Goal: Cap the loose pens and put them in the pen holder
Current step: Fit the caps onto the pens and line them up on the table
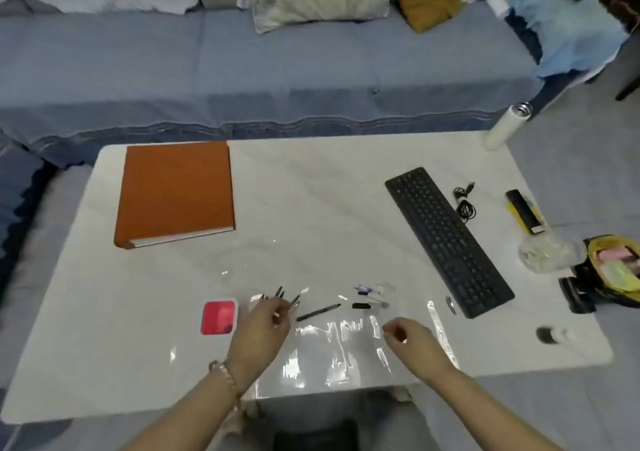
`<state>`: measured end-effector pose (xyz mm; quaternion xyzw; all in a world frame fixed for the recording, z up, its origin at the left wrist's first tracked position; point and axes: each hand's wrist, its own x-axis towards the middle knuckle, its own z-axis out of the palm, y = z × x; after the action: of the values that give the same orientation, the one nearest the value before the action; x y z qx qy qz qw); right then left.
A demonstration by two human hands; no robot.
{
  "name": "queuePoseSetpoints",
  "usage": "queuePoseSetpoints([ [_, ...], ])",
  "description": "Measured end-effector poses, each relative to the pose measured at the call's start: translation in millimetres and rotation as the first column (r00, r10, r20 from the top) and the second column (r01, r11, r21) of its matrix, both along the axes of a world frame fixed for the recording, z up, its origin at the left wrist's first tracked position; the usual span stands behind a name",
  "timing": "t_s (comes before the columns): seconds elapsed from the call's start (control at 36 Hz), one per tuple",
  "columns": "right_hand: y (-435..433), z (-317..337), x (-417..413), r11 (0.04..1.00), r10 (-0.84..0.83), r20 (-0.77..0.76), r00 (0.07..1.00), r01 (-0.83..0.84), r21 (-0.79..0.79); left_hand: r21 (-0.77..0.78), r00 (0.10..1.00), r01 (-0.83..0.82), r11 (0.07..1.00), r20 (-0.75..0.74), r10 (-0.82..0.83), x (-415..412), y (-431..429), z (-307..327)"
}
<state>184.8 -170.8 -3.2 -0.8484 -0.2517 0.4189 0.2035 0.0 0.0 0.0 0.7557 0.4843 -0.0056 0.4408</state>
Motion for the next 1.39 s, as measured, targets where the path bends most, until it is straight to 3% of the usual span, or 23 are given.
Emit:
queuePoseSetpoints([
  [0.11,5,-48,11,0.998,0.046,0.037,0.998,-0.044,-0.047,0.023,0.990,0.068,0.997,-0.123,-0.065,18,-7,-53],
  [0.28,12,-125,24,0.993,0.116,0.148,0.982,-0.113,-0.027,0.144,0.980,0.100,0.984,-0.184,-0.073,19,-5,-143],
  [0.44,21,-193,39,0.988,0.149,0.382,0.912,-0.151,-0.025,0.307,0.980,0.147,0.940,-0.177,-0.095,13,5,-217],
  [0.61,30,-232,53,0.983,0.131,0.535,0.834,-0.180,0.039,0.419,0.976,0.213,0.883,-0.131,-0.173,12,11,-244],
  [0.78,26,-248,69,0.947,0.207,0.614,0.761,-0.314,0.070,0.364,1.000,0.008,0.931,0.004,-0.010,21,20,-231],
  [0.92,22,-250,76,0.927,0.189,0.669,0.719,-0.356,0.121,0.219,0.951,-0.183,0.958,0.287,0.116,35,28,-214],
  [1.0,28,-238,73,0.906,0.085,0.568,0.819,-0.301,0.298,0.141,0.899,-0.157,0.978,0.429,0.082,46,31,-208],
  [1.17,46,-192,44,0.746,-0.154,0.306,0.939,-0.092,0.659,0.100,0.813,-0.124,0.987,0.580,0.043,62,12,-191],
  [1.31,56,-153,25,0.599,-0.196,0.052,0.979,0.077,0.797,0.057,0.791,-0.102,0.993,0.610,0.046,60,-3,-178],
  [1.39,61,-139,23,0.581,-0.168,0.014,0.986,0.087,0.809,0.043,0.757,-0.111,0.993,0.651,0.057,55,-4,-169],
])
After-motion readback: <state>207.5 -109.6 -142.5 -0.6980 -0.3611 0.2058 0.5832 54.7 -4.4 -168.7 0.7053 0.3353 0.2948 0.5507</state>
